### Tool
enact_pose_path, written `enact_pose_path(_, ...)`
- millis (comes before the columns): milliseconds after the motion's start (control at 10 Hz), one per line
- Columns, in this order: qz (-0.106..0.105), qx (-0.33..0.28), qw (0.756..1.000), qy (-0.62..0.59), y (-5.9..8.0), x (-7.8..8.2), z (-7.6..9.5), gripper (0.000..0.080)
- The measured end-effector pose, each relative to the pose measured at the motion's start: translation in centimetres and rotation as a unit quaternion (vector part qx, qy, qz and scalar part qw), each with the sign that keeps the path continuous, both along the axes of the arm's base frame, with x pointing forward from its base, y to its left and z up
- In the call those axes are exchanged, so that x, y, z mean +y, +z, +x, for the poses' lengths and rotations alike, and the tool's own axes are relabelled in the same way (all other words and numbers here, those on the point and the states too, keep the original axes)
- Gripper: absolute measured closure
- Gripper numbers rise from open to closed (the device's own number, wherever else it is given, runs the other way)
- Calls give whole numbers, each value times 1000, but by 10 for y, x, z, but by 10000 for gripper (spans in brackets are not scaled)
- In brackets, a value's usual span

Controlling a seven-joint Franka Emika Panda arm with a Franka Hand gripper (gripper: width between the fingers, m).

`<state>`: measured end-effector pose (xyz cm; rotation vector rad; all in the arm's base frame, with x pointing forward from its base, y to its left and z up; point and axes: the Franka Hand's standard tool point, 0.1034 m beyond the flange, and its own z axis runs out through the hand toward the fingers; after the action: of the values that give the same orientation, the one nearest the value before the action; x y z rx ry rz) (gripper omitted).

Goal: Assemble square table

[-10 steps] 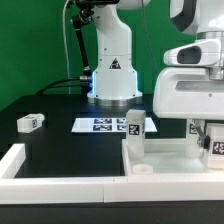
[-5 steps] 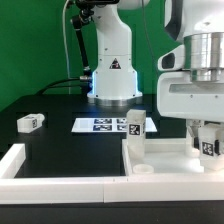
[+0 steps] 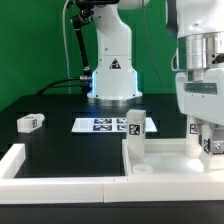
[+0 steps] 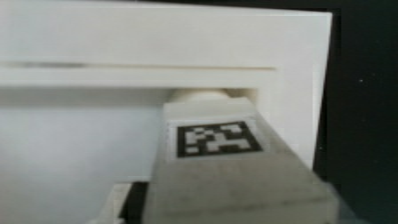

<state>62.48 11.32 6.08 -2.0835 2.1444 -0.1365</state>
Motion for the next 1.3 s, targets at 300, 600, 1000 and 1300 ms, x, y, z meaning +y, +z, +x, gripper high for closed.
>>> enact_pose_path(300,-8,1,999,33,1,0,0,507)
enact_pose_path(600,-61,-12,929,365,17,16,5,192)
enact_pose_path(1000,-89,-13,866,492,15,12,5,151)
enact_pose_path(1300,-112,-14,791,602,15,8,7,177)
